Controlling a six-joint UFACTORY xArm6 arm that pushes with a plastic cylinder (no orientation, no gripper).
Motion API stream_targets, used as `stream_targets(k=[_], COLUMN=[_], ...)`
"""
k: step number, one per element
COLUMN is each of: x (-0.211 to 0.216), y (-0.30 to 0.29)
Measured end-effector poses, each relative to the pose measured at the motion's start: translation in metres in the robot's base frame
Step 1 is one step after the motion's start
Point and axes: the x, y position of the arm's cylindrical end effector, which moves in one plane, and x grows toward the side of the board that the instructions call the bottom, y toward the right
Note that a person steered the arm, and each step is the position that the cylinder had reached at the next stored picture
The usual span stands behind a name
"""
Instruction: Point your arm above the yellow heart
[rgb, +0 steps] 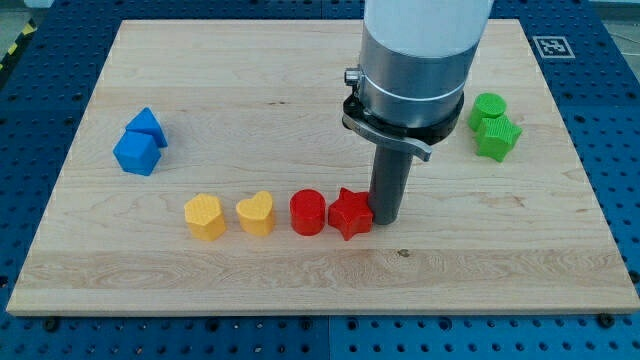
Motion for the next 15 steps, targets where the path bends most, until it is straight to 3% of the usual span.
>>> stream_targets(k=[2, 6, 8, 10, 15], x=[-0.041, -0.081, -0.081, -0.066, -0.066], y=[0.033, 0.029, 0.005, -0.087, -0.094])
